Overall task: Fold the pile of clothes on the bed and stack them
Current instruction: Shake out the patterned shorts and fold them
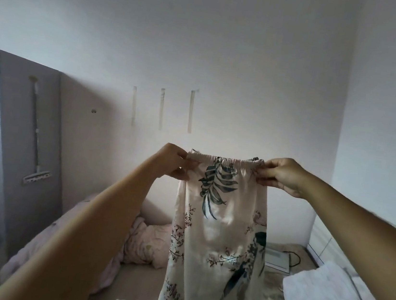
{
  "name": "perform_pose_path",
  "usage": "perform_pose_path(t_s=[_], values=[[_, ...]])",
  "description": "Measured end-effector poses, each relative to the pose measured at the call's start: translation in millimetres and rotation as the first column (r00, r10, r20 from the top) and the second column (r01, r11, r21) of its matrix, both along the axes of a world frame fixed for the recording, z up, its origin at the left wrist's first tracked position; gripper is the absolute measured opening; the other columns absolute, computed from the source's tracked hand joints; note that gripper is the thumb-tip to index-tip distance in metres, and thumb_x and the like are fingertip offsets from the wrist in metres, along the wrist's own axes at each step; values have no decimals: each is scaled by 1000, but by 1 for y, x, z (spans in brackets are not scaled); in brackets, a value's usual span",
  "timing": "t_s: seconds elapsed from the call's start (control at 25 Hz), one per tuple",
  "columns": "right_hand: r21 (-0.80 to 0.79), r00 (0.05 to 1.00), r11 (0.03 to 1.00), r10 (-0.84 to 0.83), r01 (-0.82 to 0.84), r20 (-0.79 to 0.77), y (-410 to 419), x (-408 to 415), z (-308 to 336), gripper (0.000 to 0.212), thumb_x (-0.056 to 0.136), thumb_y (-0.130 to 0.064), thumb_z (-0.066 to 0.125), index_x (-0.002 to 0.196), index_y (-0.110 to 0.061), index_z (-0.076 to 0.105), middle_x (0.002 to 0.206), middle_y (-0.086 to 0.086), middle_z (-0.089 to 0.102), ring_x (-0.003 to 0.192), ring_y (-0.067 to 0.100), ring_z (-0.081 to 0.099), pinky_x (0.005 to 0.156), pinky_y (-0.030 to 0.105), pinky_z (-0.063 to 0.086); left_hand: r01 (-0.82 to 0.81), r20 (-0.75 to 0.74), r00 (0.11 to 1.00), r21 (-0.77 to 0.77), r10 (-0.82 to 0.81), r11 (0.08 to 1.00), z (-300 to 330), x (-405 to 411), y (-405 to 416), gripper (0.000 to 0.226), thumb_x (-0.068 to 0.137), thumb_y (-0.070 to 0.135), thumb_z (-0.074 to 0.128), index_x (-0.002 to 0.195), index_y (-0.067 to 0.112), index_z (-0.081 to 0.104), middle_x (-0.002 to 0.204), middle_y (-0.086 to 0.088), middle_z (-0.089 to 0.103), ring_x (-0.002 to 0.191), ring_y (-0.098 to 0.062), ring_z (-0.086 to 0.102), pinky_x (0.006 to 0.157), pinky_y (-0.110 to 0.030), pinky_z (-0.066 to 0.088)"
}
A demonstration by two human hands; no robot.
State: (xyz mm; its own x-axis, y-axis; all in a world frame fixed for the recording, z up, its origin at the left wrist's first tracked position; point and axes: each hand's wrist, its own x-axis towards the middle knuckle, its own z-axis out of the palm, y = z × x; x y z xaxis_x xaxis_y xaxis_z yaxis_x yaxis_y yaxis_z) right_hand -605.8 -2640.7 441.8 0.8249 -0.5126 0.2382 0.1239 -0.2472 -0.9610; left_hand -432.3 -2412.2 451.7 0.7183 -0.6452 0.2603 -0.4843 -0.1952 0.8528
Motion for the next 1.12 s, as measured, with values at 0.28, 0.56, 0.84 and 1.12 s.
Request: perform_pose_path(t_s=[0.28, 0.56, 0.84, 1.12], values=[[-164, 941, 976, -80, 140, 328, -12, 75, 47, 13, 87, 7, 59, 88, -6, 64, 83, 4, 62, 78, 12, 59, 75, 19, 55, -53, 83, 993, -335, 86, 941, 47, 67, -22, 36, 75, -2, 72, 49, 22, 69, 73, -10, 56, 79, -24, 55, 89, -50, 50], [-197, 931, 975, -23, 101, 365, 6, 78, 75, 14, 86, 1, 63, 99, -3, 64, 88, 3, 63, 82, 11, 61, 80, 19, 55, -147, 219, 945, -381, 243, 913, 79, 85, -6, 26, 60, 32, 80, 57, 12, 64, 57, -1, 48, 66, -18, 43, 66, -36, 40], [-114, 982, 992, 72, -53, 175, 20, 65, 0, 11, 81, -1, 69, 88, -9, 65, 84, 4, 66, 79, 15, 64, 78, 25, 57, -108, 247, 958, -167, 148, 980, 9, 59, 24, 29, 82, 17, 74, 67, 5, 52, 58, 1, 26, 46, -4, 22, 45, -19, 16], [-166, 980, 979, 85, -115, -178, 47, 3, -219, 16, 82, 1, 69, 90, -12, 66, 84, 0, 64, 79, 9, 59, 70, 12, 50, -19, 11, 1000, 168, 17, 986, -228, 0, 73, 28, 82, 12, 71, 95, -11, 64, 74, -10, 49, 65, -15, 42, 57, -25, 36]])
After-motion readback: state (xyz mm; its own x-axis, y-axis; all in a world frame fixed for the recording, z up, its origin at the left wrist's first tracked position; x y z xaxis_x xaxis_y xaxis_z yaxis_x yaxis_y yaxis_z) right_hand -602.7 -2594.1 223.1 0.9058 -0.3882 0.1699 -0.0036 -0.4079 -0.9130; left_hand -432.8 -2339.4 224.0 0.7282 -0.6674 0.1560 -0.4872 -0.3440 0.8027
